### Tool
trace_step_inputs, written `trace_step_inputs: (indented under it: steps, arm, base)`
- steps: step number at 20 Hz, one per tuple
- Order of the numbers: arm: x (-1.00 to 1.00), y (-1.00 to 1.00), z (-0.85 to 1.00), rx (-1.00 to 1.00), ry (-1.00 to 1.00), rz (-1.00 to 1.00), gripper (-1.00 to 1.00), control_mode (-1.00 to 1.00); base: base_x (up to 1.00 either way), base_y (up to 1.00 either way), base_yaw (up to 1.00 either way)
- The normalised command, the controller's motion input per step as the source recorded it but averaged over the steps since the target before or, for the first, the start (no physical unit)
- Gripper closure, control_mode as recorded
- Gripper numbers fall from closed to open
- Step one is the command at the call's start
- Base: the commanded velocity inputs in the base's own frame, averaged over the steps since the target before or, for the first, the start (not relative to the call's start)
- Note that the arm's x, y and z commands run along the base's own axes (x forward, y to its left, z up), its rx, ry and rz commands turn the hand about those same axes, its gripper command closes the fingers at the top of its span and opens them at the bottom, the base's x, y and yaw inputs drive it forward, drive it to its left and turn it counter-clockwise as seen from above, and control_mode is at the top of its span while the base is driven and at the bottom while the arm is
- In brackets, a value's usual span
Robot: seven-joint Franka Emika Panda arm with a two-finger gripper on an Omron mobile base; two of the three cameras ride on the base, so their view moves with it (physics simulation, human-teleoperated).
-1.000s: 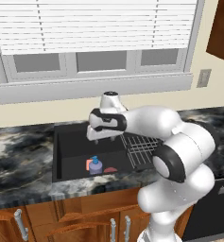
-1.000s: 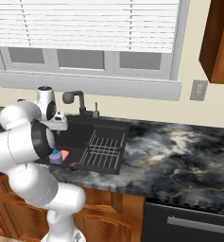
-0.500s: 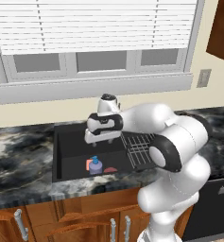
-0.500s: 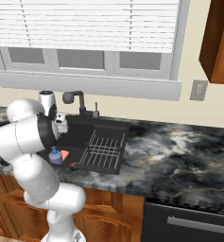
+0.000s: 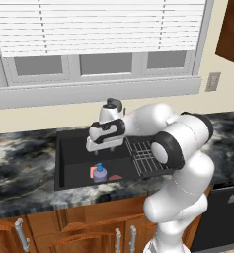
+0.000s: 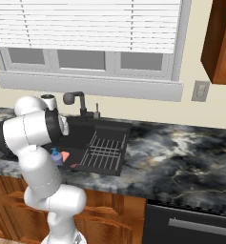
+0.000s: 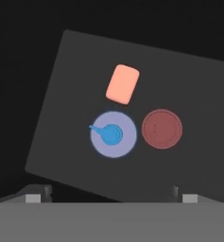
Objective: Pick up the bar soap and soap dispenser from the sink, and place them back in the cabinet, and close the cabinet door.
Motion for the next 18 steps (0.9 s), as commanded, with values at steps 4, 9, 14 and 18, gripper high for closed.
trace_step_inputs:
  steps: [4, 9, 14, 18]
  arm:
    - [0.16, 0.05, -0.21, 0.0, 0.0, 0.0, -1.0, -1.0]
    - [0.23, 0.06, -0.17, 0.0, 0.0, 0.0, -1.0, -1.0]
    - [0.13, 0.06, -0.17, 0.0, 0.0, 0.0, -1.0, -1.0]
    - [0.04, 0.03, -0.14, 0.0, 0.0, 0.0, -1.0, -1.0]
  base:
    - [0.0, 0.0, 0.0]
    - [0.0, 0.0, 0.0]
    - [0.0, 0.0, 0.0]
    - [0.0, 0.0, 0.0]
